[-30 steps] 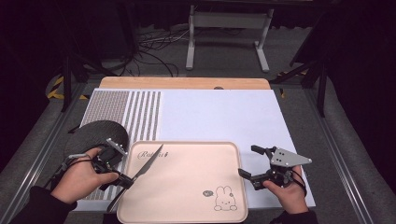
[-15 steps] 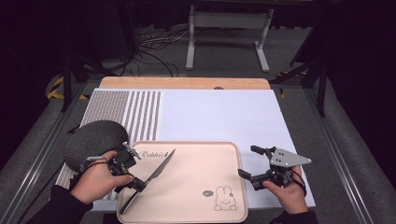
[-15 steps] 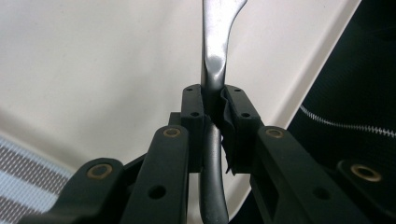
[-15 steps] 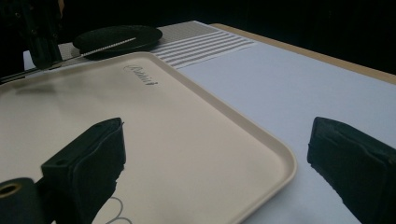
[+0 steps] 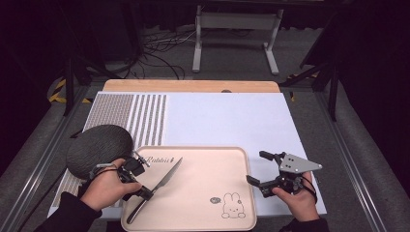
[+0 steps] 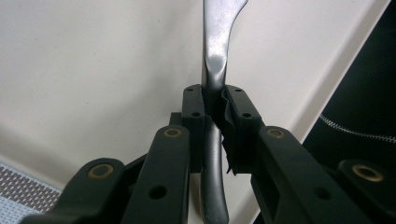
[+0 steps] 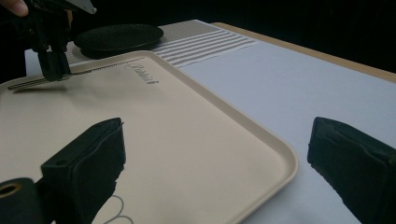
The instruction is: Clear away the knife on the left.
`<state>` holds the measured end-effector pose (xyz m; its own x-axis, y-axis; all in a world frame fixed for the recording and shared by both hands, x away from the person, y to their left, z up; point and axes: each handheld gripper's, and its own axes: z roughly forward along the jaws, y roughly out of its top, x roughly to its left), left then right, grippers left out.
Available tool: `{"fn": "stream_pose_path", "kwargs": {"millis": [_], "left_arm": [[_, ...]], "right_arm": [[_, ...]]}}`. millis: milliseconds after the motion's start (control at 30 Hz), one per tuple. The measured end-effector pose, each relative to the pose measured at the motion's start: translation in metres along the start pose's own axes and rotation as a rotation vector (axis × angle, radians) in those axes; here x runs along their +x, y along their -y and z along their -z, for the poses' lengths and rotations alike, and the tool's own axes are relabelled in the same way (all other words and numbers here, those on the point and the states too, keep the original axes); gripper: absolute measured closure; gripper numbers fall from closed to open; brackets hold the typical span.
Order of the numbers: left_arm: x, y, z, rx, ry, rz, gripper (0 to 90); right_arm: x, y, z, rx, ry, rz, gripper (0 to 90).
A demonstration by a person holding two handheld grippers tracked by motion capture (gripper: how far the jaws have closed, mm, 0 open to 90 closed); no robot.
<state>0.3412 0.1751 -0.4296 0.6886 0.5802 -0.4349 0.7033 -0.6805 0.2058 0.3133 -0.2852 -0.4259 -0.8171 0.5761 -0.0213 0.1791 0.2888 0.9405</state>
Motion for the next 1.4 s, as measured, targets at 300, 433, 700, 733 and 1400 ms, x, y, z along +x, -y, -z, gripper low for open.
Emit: {"fn": "stream_pose_path", "kwargs": {"millis": [300,433,700,733,1400], "left_arm": [[0.008,-0.001,-0.005,0.000,-0.001,0.032,80.0],[0.008,-0.002,-0.005,-0.002,0.002,0.050,80.0],[0.015,-0.002,-0.008,0.004,0.018,0.082,79.9],[0.016,-0.002,-0.008,0.006,0.017,0.080,79.9],[0.010,-0.003,-0.009,0.013,-0.018,0.055,71.5]], "right_arm": [[0.000,0.001,0.001,0.001,0.000,-0.002,4.9],[0.000,0.001,0.000,0.001,-0.006,-0.003,4.8],[0.000,0.001,0.000,0.000,-0.011,-0.005,4.4],[0.000,0.001,0.000,0.001,-0.013,-0.003,4.4],[0.001,0.001,0.000,-0.010,-0.040,0.000,3.8]]}}
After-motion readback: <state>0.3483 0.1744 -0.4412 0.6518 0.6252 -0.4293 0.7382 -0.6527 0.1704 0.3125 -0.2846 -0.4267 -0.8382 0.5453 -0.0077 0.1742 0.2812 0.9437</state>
